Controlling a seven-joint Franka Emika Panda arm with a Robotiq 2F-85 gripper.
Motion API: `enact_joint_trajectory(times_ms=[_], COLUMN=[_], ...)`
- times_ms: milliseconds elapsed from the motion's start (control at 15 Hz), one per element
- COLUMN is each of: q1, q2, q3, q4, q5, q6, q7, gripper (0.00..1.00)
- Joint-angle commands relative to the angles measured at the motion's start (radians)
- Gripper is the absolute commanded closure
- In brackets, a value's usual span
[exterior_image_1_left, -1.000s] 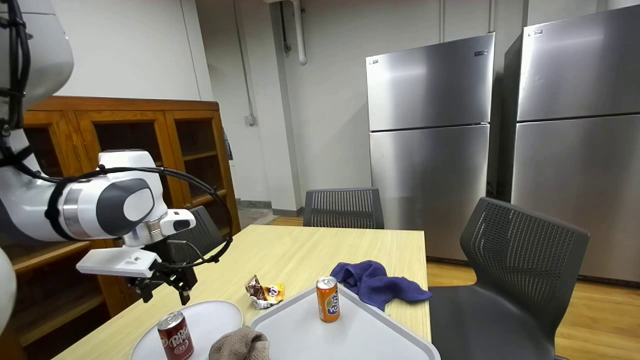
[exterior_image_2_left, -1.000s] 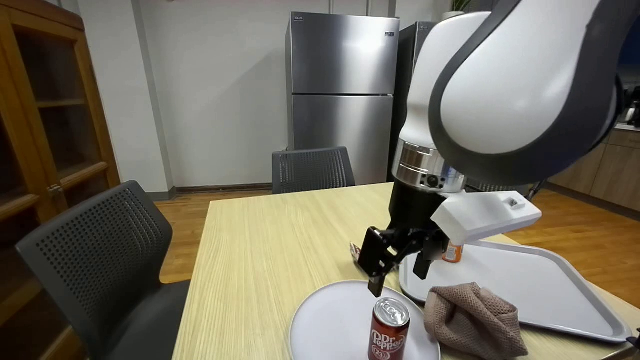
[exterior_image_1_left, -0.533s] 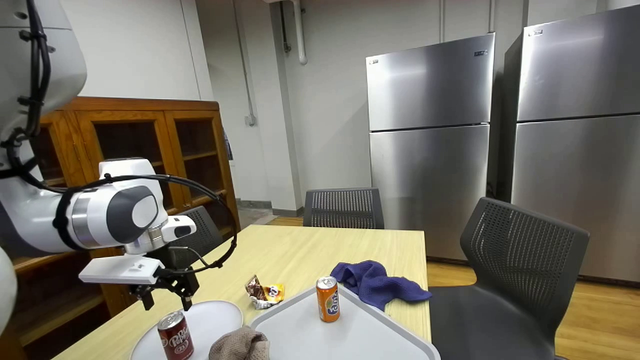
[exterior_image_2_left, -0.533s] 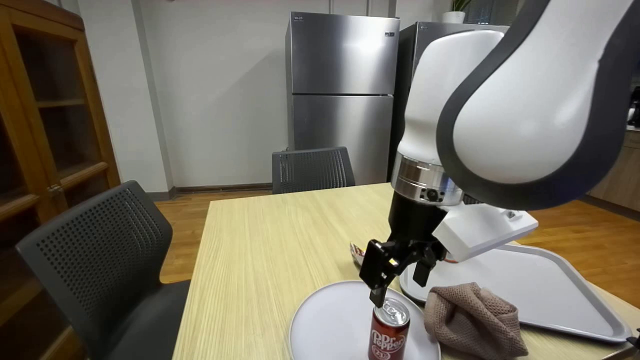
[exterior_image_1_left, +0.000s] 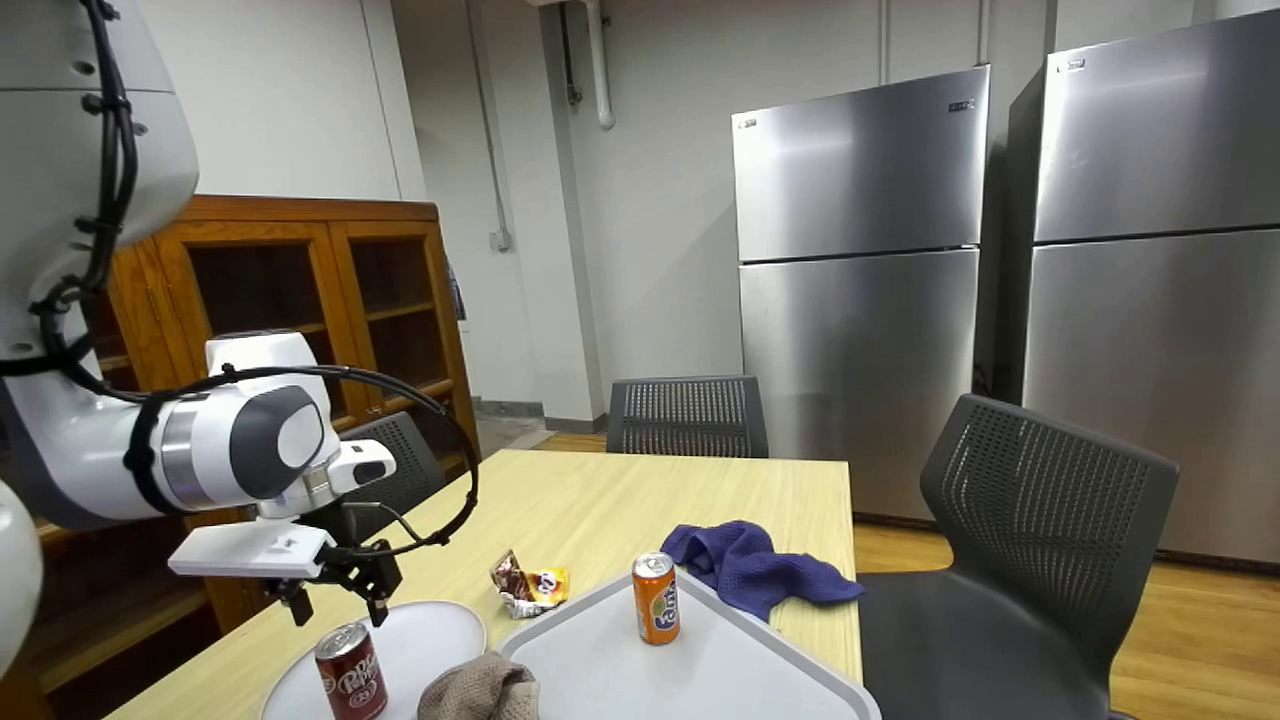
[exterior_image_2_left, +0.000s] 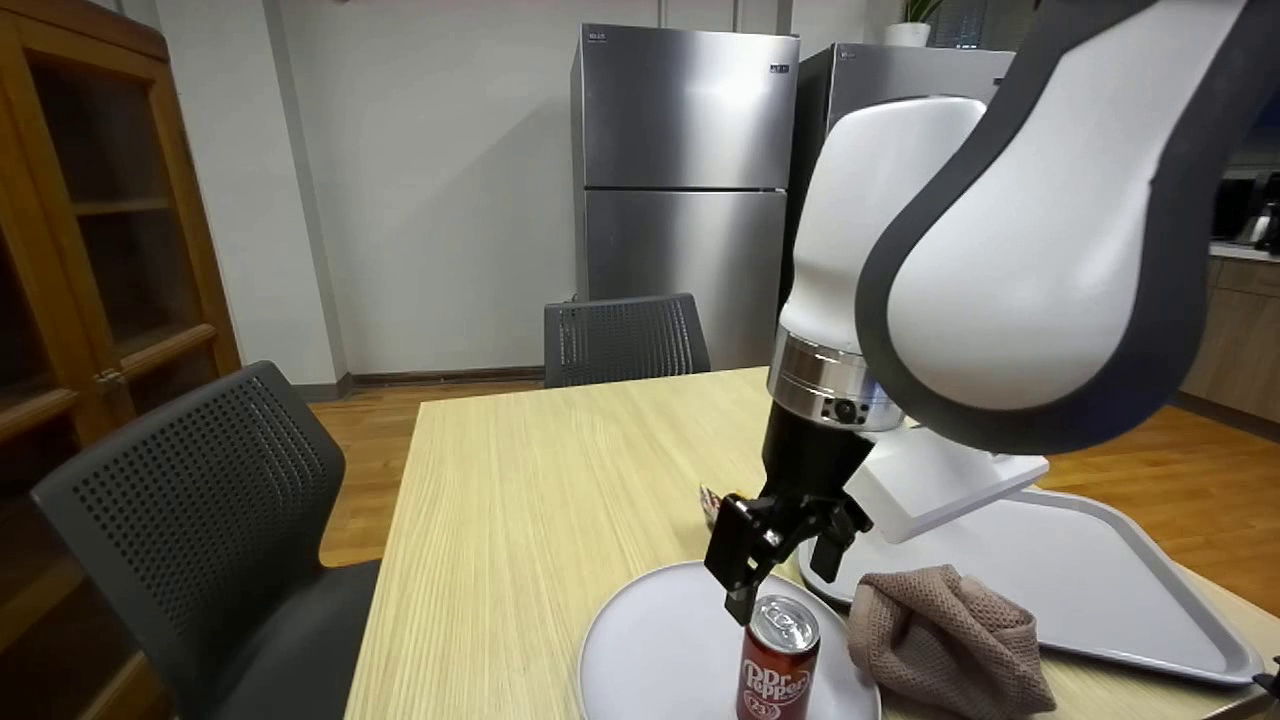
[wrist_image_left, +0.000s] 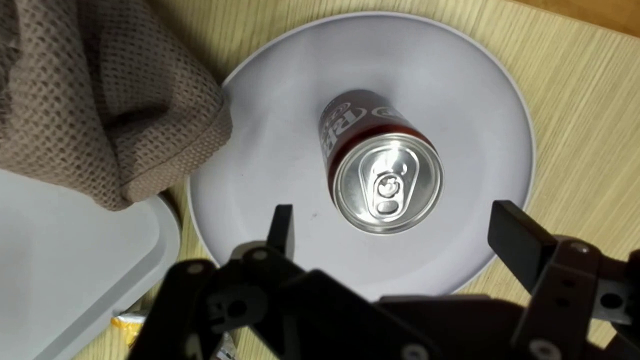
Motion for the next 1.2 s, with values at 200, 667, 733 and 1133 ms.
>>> enact_joint_trajectory(times_ms=[200,667,733,1133], q1=[0.094,0.173,0.171,0.185], q2=[0.080,0.133,0.137,0.155], q3=[-0.067,-0.133,-0.132,-0.145], q4=[0.054,0.073,0.073,0.069], q5=[-0.021,-0.010,-0.018,-0.013], q6=[0.040,0.045,0.045,0.049], q7=[0.047,0.041,0.046,0.043], gripper=[0.00,0.00,0.00,0.00])
